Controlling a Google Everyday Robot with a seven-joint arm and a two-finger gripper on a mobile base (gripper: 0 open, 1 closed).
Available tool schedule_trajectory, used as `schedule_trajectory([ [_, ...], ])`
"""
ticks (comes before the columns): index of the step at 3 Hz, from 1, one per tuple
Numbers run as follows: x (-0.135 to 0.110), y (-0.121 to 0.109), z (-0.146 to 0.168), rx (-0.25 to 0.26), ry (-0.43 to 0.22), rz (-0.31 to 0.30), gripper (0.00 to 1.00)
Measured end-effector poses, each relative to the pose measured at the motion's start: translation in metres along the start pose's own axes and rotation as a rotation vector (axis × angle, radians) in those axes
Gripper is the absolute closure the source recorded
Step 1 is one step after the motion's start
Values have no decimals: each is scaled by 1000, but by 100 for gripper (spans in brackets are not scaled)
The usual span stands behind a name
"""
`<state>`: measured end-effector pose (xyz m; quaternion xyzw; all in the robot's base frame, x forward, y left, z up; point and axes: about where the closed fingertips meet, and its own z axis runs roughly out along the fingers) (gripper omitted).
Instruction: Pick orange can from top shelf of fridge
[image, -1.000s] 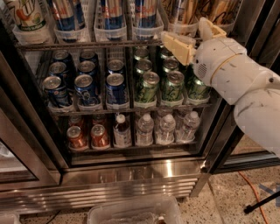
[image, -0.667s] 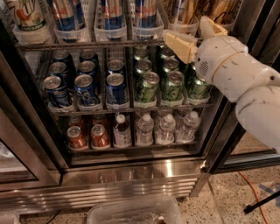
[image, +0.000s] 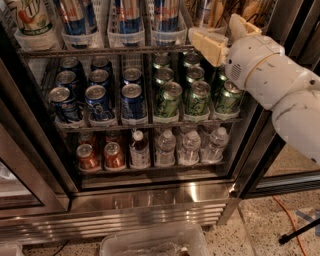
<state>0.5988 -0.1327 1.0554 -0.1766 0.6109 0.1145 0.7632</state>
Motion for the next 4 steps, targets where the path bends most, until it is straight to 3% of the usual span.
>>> schedule_trajectory([
  [4, -8, -11, 39, -56, -10, 0, 33],
])
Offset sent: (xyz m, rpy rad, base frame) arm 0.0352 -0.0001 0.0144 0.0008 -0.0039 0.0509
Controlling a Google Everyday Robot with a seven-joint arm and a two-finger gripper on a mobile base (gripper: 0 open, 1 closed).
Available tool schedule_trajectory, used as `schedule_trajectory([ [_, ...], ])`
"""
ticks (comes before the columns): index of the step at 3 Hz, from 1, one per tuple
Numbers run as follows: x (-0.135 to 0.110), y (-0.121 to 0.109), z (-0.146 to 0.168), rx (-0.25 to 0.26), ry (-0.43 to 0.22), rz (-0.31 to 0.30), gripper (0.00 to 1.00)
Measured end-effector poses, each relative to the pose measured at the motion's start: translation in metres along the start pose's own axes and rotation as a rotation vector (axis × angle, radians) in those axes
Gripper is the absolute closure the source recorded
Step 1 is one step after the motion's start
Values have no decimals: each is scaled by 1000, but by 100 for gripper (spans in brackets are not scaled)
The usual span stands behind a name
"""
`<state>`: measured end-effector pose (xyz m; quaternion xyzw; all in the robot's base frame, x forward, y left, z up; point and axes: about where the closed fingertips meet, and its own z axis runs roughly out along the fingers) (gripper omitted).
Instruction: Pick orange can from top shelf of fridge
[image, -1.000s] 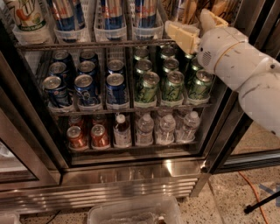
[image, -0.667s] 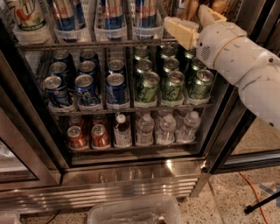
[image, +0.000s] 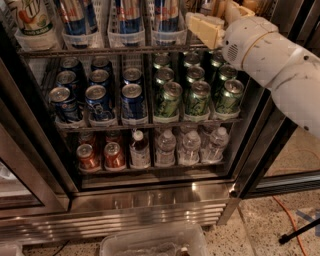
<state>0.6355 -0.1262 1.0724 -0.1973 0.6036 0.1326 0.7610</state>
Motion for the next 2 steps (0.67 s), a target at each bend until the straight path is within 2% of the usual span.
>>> schedule_trajectory([
  [2, 2, 2, 14, -22, 3, 7, 33],
])
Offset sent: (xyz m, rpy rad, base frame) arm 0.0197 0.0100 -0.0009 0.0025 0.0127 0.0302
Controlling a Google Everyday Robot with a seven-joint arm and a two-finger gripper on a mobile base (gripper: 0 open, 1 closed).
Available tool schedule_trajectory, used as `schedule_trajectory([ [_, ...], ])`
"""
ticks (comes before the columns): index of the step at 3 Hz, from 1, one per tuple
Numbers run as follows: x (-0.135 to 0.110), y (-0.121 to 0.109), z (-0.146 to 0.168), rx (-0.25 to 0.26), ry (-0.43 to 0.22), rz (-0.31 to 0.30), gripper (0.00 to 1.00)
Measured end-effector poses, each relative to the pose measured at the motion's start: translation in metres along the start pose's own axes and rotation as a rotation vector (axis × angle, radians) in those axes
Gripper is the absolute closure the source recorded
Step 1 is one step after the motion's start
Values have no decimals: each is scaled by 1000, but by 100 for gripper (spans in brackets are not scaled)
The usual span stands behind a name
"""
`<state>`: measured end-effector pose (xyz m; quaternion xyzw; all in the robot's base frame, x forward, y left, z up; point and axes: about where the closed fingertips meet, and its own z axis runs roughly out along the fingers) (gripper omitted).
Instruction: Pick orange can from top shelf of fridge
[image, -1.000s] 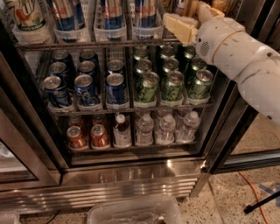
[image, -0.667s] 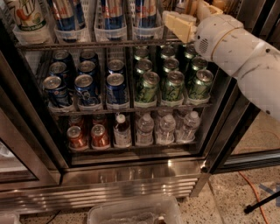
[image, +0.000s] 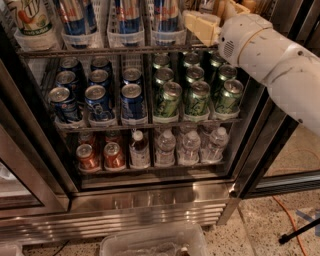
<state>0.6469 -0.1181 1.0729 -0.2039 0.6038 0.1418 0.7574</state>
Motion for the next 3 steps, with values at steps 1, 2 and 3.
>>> schedule_trajectory([
  [1, 4, 2, 11, -14, 9, 9, 34],
  [2, 2, 2, 11, -14, 9, 9, 35],
  [3, 2, 2, 11, -15, 9, 9, 55],
])
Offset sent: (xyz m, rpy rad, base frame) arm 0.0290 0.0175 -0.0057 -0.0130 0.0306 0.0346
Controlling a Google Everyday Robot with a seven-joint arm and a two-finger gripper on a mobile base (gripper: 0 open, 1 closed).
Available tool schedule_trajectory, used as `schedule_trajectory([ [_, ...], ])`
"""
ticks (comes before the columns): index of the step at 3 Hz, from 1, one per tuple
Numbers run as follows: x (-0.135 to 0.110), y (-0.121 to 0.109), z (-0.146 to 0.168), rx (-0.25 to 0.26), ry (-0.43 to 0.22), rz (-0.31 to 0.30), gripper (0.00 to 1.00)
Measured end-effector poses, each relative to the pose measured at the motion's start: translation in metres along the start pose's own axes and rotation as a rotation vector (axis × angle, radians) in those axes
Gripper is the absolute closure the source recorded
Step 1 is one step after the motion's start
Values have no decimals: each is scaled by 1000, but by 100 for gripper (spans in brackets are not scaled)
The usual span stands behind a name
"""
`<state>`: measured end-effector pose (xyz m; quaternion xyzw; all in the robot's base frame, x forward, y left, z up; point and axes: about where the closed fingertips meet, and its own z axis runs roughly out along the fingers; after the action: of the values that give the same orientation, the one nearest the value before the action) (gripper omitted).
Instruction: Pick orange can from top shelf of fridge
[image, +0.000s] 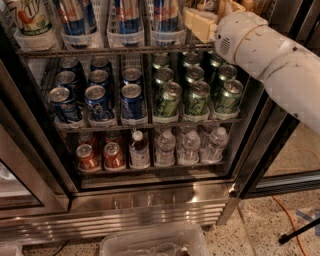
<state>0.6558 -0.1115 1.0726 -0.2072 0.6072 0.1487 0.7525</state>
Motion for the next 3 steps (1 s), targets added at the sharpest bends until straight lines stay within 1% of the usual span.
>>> schedule_trajectory([
  [2, 0, 0, 0, 0, 0, 0, 100],
  [3, -1, 2, 1, -5, -3, 0, 100],
])
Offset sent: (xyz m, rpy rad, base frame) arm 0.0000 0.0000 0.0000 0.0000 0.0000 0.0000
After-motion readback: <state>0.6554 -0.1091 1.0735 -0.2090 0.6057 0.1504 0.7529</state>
